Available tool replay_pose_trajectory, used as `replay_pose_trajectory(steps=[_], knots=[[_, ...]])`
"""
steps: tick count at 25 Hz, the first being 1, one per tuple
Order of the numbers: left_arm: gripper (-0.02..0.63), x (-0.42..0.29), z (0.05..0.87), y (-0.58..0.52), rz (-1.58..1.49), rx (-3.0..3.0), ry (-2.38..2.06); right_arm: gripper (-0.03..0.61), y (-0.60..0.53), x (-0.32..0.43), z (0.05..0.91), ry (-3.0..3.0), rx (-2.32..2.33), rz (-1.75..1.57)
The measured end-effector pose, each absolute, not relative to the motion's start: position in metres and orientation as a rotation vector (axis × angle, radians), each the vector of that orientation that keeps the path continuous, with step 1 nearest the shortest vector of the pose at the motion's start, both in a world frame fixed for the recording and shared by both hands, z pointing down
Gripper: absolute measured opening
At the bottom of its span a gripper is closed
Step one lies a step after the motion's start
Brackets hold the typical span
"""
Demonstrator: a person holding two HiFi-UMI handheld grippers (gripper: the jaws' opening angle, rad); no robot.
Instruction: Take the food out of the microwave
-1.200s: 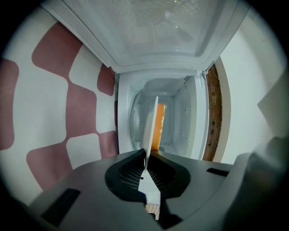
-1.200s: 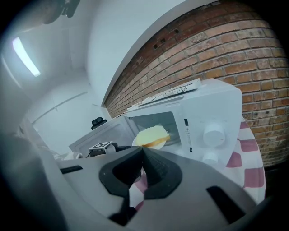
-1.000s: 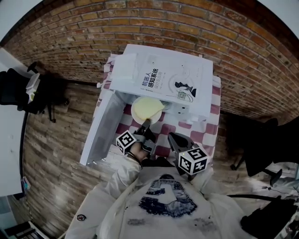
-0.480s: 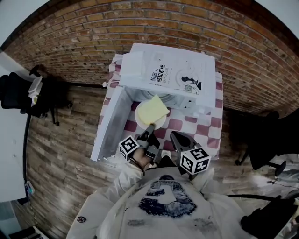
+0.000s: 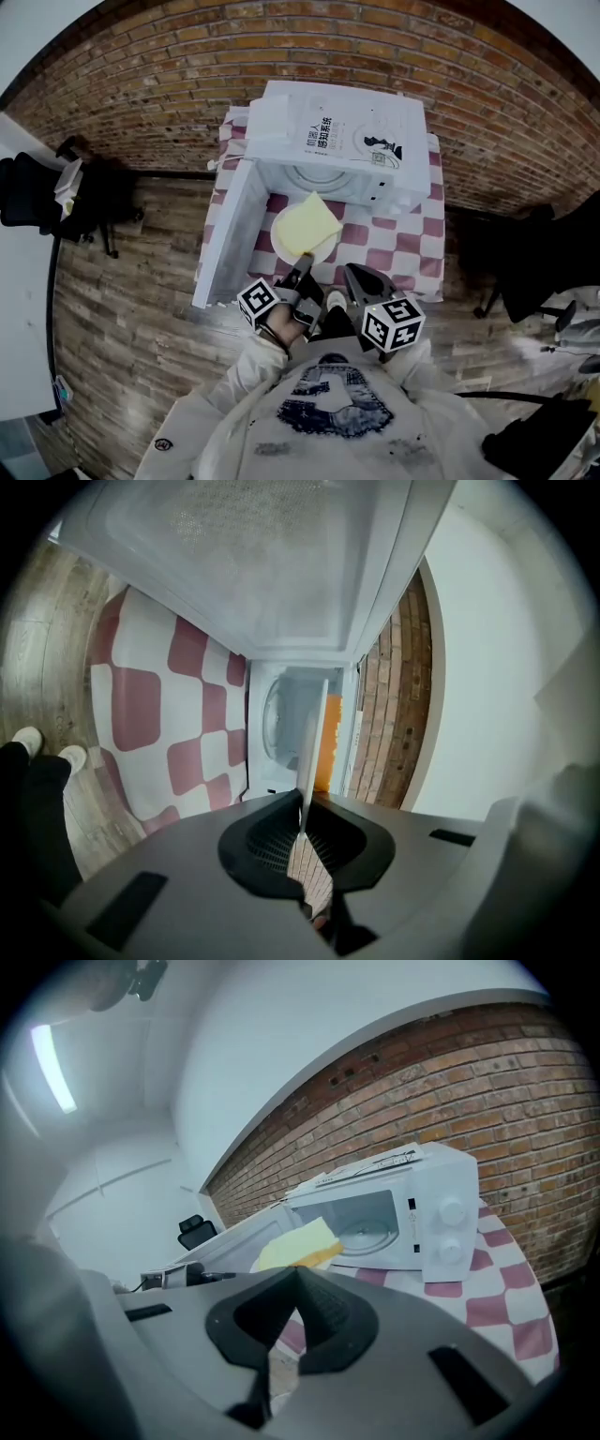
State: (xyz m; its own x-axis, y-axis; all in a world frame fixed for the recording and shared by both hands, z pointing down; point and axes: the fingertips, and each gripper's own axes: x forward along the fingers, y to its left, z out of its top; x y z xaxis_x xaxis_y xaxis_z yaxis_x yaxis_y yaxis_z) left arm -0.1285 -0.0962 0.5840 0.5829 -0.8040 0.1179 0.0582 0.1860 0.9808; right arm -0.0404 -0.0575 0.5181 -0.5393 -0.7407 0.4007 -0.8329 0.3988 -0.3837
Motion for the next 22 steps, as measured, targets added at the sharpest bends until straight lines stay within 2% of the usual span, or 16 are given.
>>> replay_pose_trajectory(steps=[22], knots=[[0.021,-0.126,0.551,-0.023,-0.673,1.252,-0.672,0.012,0.007,-0.046,0.504,-2.457,1.493,0.743]])
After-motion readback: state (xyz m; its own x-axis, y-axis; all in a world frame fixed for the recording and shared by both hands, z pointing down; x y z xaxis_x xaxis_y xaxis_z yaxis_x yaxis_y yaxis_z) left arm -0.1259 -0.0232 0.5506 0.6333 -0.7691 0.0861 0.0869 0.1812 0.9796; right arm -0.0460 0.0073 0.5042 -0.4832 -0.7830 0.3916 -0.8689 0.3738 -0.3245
